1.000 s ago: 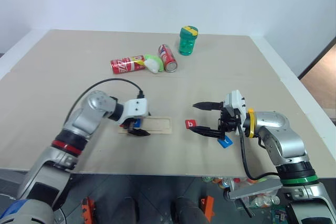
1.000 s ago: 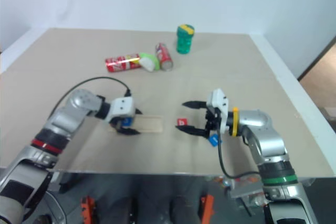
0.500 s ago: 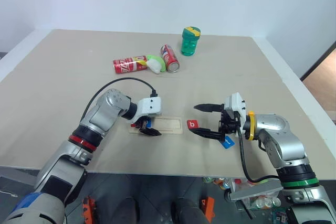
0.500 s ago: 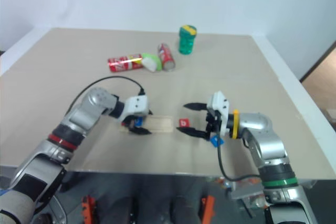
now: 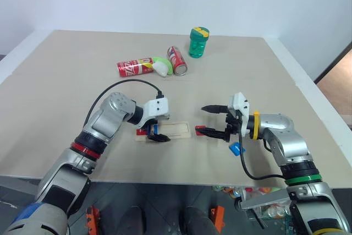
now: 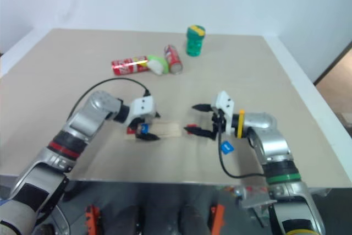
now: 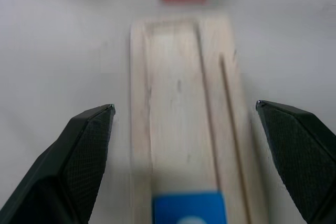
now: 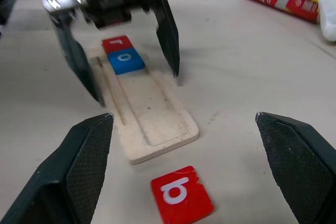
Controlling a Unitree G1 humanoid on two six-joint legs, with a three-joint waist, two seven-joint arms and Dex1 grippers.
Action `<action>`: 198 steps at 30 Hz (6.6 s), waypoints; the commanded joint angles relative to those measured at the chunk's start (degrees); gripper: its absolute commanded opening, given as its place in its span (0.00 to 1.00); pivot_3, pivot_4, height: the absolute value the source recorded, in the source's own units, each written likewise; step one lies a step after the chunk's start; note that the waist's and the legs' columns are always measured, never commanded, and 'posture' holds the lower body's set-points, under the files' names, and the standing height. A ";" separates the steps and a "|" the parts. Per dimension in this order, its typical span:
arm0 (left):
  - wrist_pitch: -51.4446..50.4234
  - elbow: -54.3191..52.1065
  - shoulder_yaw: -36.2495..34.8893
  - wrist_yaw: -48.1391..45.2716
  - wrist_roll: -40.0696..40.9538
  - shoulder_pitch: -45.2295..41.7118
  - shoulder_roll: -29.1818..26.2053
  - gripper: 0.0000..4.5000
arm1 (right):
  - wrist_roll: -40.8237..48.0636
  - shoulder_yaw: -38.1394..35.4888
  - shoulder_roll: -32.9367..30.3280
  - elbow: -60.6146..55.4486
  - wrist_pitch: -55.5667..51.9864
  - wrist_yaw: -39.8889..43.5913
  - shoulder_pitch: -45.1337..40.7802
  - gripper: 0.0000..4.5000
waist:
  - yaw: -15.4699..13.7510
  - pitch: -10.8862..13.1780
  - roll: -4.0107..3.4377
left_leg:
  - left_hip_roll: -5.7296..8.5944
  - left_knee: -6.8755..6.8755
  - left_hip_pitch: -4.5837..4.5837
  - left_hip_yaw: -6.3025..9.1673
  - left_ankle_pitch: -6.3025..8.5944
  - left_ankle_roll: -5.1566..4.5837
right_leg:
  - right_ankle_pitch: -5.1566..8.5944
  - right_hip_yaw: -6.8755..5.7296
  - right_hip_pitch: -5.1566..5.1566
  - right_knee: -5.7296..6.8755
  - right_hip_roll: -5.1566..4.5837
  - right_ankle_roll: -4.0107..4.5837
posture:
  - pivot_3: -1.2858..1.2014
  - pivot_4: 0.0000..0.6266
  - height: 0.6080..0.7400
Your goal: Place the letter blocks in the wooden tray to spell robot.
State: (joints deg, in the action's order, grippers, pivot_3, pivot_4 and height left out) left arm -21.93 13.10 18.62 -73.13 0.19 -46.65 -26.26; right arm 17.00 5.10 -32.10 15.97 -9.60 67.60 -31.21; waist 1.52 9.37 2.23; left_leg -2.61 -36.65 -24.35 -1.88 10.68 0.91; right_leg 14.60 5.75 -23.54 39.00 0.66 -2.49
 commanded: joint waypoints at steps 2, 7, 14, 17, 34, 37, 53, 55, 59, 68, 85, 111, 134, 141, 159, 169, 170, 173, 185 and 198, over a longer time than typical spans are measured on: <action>-3.29 -6.53 -8.28 -2.20 9.10 0.69 -2.78 0.99 | -2.41 1.42 -0.01 3.14 2.60 1.28 -2.26 1.00 | 0.15 0.01 -0.02 | 0.00 0.06 -0.01 0.01 0.00 0.00 | 0.01 0.00 -0.04 0.01 0.02 0.04 | 0.52 0.24 1.00; -10.91 -19.68 -12.95 -1.30 17.99 12.07 -4.71 0.99 | -3.65 1.96 -0.15 5.95 4.42 2.21 -2.68 1.00 | 0.63 0.03 -0.06 | -0.02 0.16 -0.01 0.19 0.08 0.03 | 0.10 -0.15 -0.04 0.05 0.04 0.26 | 0.52 0.24 1.00; -10.41 -32.21 -18.84 16.09 18.02 28.23 2.35 0.99 | -4.60 2.24 0.75 6.98 6.04 1.63 -2.07 1.00 | 1.18 0.08 -0.07 | -0.02 0.14 0.00 0.27 0.16 0.09 | 0.12 -0.21 0.02 0.05 0.00 0.37 | 0.52 0.24 1.00; -10.28 -35.70 -18.91 19.51 18.14 31.33 3.15 0.99 | -5.41 2.73 1.12 8.04 7.19 1.85 -2.26 1.00 | 1.18 0.08 -0.07 | -0.03 0.09 0.10 0.29 0.14 0.11 | 0.17 -0.23 0.15 0.05 0.00 0.22 | 0.52 0.24 1.00; -9.35 -41.65 -15.41 27.45 16.94 38.77 1.42 1.00 | -6.62 1.99 3.57 8.68 5.48 -3.15 -0.01 0.94 | 1.20 0.08 -0.06 | -0.07 0.11 0.25 0.24 0.00 0.15 | 0.07 -0.17 0.19 0.04 0.05 0.17 | 0.52 0.24 1.00; -9.71 -42.45 -15.60 28.85 17.00 39.49 1.54 1.00 | -6.35 1.26 3.75 4.27 3.18 -6.06 2.52 0.94 | 1.21 0.07 -0.07 | -0.09 0.10 0.28 0.22 0.00 0.15 | 0.05 -0.16 0.21 0.05 0.06 0.19 | 0.52 0.24 1.00; -9.60 -43.81 -15.06 33.04 17.89 42.04 0.14 1.00 | -6.49 1.34 2.65 -9.43 -6.97 -13.64 9.75 0.41 | 1.20 0.07 -0.06 | -0.08 0.14 0.26 0.23 0.01 0.16 | 0.20 -0.15 0.18 0.03 0.04 0.31 | 0.52 0.24 1.00; -9.55 -43.85 -14.88 33.34 18.07 42.01 -0.12 1.00 | -6.73 1.62 2.45 -9.06 -6.59 -13.55 9.74 0.39 | 1.20 0.07 -0.06 | -0.08 0.15 0.26 0.23 0.01 0.16 | 0.23 -0.15 0.18 0.03 0.04 0.38 | 0.52 0.24 1.00; -8.64 -43.24 -15.97 34.01 17.80 42.67 -0.85 1.00 | -7.12 1.88 2.16 -8.45 -5.41 -13.45 9.08 0.39 | 1.20 0.07 -0.06 | -0.08 0.15 0.26 0.22 0.01 0.16 | 0.24 -0.15 0.18 0.02 0.04 0.39 | 0.52 0.24 1.00; 2.86 -42.51 -24.46 37.25 16.20 51.20 -1.47 1.00 | -5.25 4.24 6.16 -12.69 -15.11 -14.70 -2.26 0.39 | 1.53 0.13 -0.07 | -0.13 0.22 0.23 0.18 0.01 0.16 | 0.23 -0.11 0.07 0.01 0.06 0.45 | 0.52 0.24 1.00; 5.25 -43.73 -25.56 39.46 18.63 55.51 0.04 1.00 | -11.40 13.92 17.07 -22.65 -27.08 -30.25 0.87 0.39 | 1.21 0.12 -0.03 | -0.14 0.35 -0.06 0.21 0.12 0.33 | 0.36 -0.20 -0.23 0.00 -0.12 0.28 | 0.52 0.24 1.00; 6.17 -43.80 -22.15 39.90 16.48 55.76 -0.16 1.00 | -10.74 15.42 19.60 -25.51 -29.46 -33.03 3.58 0.39 | 1.25 0.12 -0.02 | -0.17 0.39 -0.11 0.21 0.12 0.33 | 0.37 -0.25 -0.33 0.01 0.03 0.36 | 0.52 0.24 1.00; 6.15 -43.55 -20.92 39.90 15.95 55.67 0.04 1.00 | -10.28 15.10 20.63 -25.75 -28.88 -34.29 3.59 0.78 | 1.25 0.12 -0.03 | -0.18 0.39 -0.15 0.22 0.12 0.33 | 0.37 -0.26 -0.36 0.01 0.02 0.36 | 0.52 0.24 1.00; 6.34 -43.36 -20.97 39.83 16.10 55.52 0.00 1.00 | -9.59 13.96 21.06 -26.67 -28.87 -34.59 3.23 1.00 | 1.25 0.12 -0.03 | -0.18 0.39 -0.16 0.22 0.12 0.33 | 0.37 -0.26 -0.37 0.01 0.02 0.36 | 0.52 0.24 1.00; 1.85 -42.79 -20.83 32.87 24.25 53.28 -2.48 1.00 | 3.90 9.18 13.29 -39.31 -36.67 -26.03 8.25 0.21 | 1.37 0.12 -0.01 | -0.19 0.44 -0.24 0.26 0.14 0.34 | 0.42 -0.27 -0.43 0.01 0.04 0.40 | 0.52 0.24 1.00; 1.29 -42.23 -20.56 32.13 24.34 52.21 -3.96 1.00 | 1.19 14.20 13.62 -32.33 -35.41 -26.17 4.38 0.01 | 1.33 0.12 -0.01 | -0.19 0.41 -0.22 0.25 0.13 0.34 | 0.42 -0.30 -0.42 0.02 0.06 0.44 | 0.52 0.24 1.00; 1.33 -42.26 -20.51 32.21 24.32 52.26 -4.03 1.00 | 0.88 14.40 13.70 -31.81 -35.14 -26.32 4.24 0.01 | 1.33 0.12 -0.01 | -0.19 0.41 -0.24 0.25 0.13 0.34 | 0.43 -0.30 -0.43 0.02 0.06 0.41 | 0.52 0.24 1.00; 1.42 -42.43 -20.56 32.65 24.02 52.57 -4.15 1.00 | -0.94 15.63 13.86 -29.52 -33.53 -26.78 3.49 0.01 | 1.33 0.12 -0.01 | -0.18 0.41 -0.28 0.26 0.14 0.35 | 0.45 -0.29 -0.45 0.02 0.05 0.38 | 0.52 0.24 1.00; 1.73 -43.90 -20.26 33.79 23.14 54.81 -3.78 1.00 | -5.84 17.63 17.60 -22.91 -28.22 -28.58 0.72 0.01 | 1.33 0.12 -0.01 | -0.20 0.41 -0.27 0.26 0.14 0.35 | 0.41 -0.31 -0.46 0.02 0.07 0.41 | 0.52 0.24 1.00; 2.01 -44.78 -17.66 29.63 23.80 52.92 -6.06 1.00 | 7.25 1.05 9.52 -36.40 -37.59 -23.75 1.18 0.49 | 1.16 0.12 -0.01 | -0.17 0.40 -0.31 0.28 0.14 0.35 | 0.43 -0.33 -0.45 0.01 0.02 0.38 | 0.52 0.24 1.00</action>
State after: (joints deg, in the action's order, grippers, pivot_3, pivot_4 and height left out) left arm -20.32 -28.88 0.55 -42.15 22.89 7.36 -31.43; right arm 20.83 10.95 -20.57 -17.85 -46.16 41.83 -29.65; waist 2.68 9.49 2.22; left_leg -2.77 -36.25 -24.66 -1.58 10.82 1.27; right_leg 15.03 5.40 -23.98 39.00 0.67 -2.12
